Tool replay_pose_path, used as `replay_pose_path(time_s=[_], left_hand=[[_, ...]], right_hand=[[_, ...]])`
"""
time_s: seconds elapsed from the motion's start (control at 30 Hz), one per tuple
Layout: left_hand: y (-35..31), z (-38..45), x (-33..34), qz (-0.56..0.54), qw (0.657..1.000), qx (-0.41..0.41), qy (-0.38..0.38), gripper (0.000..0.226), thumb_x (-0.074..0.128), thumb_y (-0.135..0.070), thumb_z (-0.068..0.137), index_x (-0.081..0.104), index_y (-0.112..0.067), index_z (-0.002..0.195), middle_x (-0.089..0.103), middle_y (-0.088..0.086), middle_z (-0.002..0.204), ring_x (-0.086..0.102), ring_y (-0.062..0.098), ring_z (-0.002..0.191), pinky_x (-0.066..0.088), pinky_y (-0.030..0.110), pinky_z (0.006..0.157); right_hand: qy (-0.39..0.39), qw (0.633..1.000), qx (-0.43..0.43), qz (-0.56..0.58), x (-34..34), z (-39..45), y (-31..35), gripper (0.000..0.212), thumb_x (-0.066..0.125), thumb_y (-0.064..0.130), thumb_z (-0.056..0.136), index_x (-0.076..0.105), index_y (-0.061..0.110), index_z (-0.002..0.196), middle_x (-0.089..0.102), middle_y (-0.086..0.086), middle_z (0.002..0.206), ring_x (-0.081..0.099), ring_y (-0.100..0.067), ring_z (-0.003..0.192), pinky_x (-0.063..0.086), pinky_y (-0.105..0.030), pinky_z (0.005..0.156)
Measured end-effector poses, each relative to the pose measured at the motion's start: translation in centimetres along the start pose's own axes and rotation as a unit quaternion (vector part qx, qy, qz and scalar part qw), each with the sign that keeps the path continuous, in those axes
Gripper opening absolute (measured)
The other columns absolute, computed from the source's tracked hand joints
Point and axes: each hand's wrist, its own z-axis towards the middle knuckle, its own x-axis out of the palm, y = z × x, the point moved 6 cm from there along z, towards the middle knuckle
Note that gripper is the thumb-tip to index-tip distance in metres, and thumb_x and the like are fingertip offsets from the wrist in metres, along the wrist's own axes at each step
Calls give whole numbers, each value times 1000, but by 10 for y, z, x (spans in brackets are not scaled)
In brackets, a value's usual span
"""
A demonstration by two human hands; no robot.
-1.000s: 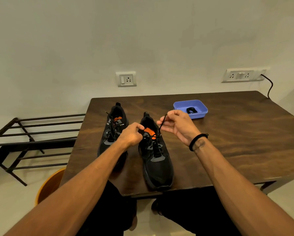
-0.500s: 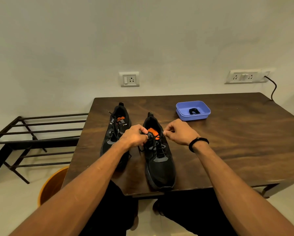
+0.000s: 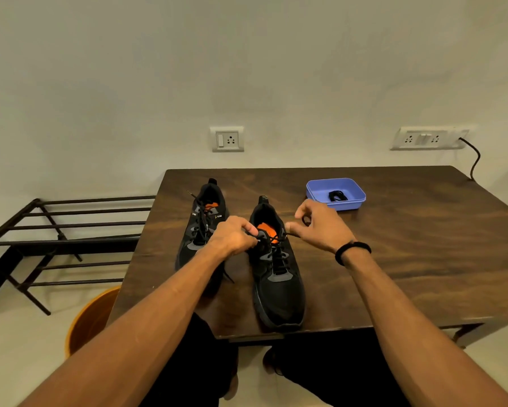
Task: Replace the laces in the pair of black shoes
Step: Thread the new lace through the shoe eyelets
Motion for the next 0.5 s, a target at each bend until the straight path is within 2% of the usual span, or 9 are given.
replay_pose_path(time_s=[0.03,0.1,0.2,0.27,0.33,0.4,0.47,0.5], left_hand=[[0,1,-3,13,1000,10,-20,10,73,-18,93,77,-25,99,76,-1,108,68,8,90,52,19,77],[-1,-1,-5,31,999,27,-36,12,70,-18,95,82,-20,98,77,-5,107,66,5,89,50,19,78],[-3,-2,-5,39,998,42,-27,11,71,-18,95,82,-19,96,77,-5,108,69,6,92,51,20,78],[-3,-2,-10,42,997,44,-40,12,70,-19,96,82,-19,92,77,-5,109,71,10,95,52,22,79],[0,1,-15,58,996,32,-52,20,70,-22,95,78,-29,78,77,-9,109,71,12,95,57,32,88],[3,1,-19,76,995,16,-61,30,71,-23,93,72,-34,65,78,-11,107,71,13,95,58,39,93],[5,0,-24,77,995,2,-70,34,72,-22,92,69,-36,61,78,-10,106,70,15,100,57,43,96],[6,0,-26,75,995,-3,-73,33,72,-21,91,69,-36,61,78,-9,106,70,16,102,57,43,97]], right_hand=[[33,998,2,-62,7,1,-3,26,79,46,85,64,25,90,67,6,100,63,-12,92,56,-37,84],[77,991,21,-112,17,-1,-7,19,77,43,87,68,28,79,72,5,96,66,-17,93,58,-45,87],[73,991,17,-111,17,-1,-2,21,73,34,93,69,26,74,73,3,89,67,-18,88,59,-47,86],[71,995,14,-66,11,-1,0,18,70,23,94,75,15,78,74,5,88,68,-17,87,59,-45,86],[65,997,37,-23,1,0,-4,17,71,15,92,76,1,83,75,3,85,69,-21,87,59,-45,84],[78,994,72,19,-8,-2,-12,17,73,12,90,76,-5,87,75,4,81,69,-17,80,56,-36,69],[115,986,110,47,-10,-7,-19,14,73,9,89,78,-3,86,72,10,70,59,-8,61,43,-23,51],[141,980,126,57,-8,-9,-23,13,73,9,88,79,-2,85,69,10,64,51,-10,57,36,-22,48]])
